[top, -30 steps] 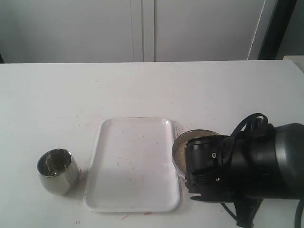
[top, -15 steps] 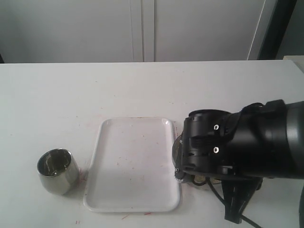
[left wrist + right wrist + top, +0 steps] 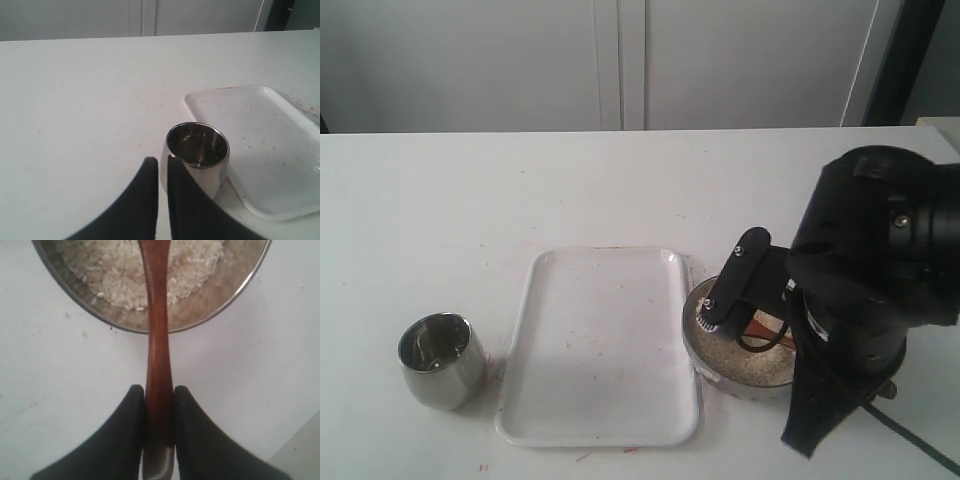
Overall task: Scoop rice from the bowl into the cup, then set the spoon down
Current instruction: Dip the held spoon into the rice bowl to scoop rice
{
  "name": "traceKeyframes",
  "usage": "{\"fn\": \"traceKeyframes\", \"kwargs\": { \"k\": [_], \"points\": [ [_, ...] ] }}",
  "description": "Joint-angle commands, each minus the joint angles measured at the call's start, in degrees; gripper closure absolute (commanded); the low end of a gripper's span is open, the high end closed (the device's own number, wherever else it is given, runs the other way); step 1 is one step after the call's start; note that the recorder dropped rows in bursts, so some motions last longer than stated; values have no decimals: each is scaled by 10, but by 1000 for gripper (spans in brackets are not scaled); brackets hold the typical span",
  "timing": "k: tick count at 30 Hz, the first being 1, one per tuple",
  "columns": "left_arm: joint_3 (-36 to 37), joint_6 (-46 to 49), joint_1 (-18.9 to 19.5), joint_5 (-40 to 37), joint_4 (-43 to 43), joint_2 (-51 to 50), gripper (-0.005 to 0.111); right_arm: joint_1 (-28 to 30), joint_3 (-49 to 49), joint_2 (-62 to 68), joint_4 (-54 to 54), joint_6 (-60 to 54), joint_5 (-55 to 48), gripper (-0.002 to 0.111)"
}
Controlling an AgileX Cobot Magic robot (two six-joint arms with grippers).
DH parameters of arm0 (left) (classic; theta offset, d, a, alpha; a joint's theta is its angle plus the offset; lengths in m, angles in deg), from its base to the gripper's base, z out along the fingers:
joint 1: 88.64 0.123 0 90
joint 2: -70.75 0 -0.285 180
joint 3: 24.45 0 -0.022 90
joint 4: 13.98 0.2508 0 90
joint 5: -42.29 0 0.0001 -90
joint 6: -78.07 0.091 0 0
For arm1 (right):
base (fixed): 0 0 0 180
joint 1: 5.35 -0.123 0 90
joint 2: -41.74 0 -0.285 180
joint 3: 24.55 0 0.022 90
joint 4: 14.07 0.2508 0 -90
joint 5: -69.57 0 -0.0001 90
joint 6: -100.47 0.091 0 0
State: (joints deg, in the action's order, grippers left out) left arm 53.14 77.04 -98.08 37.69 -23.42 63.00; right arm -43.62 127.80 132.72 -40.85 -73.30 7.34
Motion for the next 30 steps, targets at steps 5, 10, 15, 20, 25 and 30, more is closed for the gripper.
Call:
{"fn": "traceKeyframes", "kwargs": {
  "k": [5,10,15,20,25,30],
  "points": [
    [-4,0,-4,2,-5,0,92,6,-79,-39,3,35,55,108],
    [-4,0,-4,2,-5,0,92,6,-104,-83,3,59,109,108],
    [-4,0,-4,2,-5,0,92,6,-104,-105,-1,59,93,108],
    [-4,0,-4,2,-5,0,92,6,-104,-105,-1,63,92,108],
    [-4,0,-4,2,-5,0,92,6,-101,-105,-5,63,69,108],
    [-4,0,-4,2,-5,0,92,6,-87,-105,-4,61,22,108]
  ]
}}
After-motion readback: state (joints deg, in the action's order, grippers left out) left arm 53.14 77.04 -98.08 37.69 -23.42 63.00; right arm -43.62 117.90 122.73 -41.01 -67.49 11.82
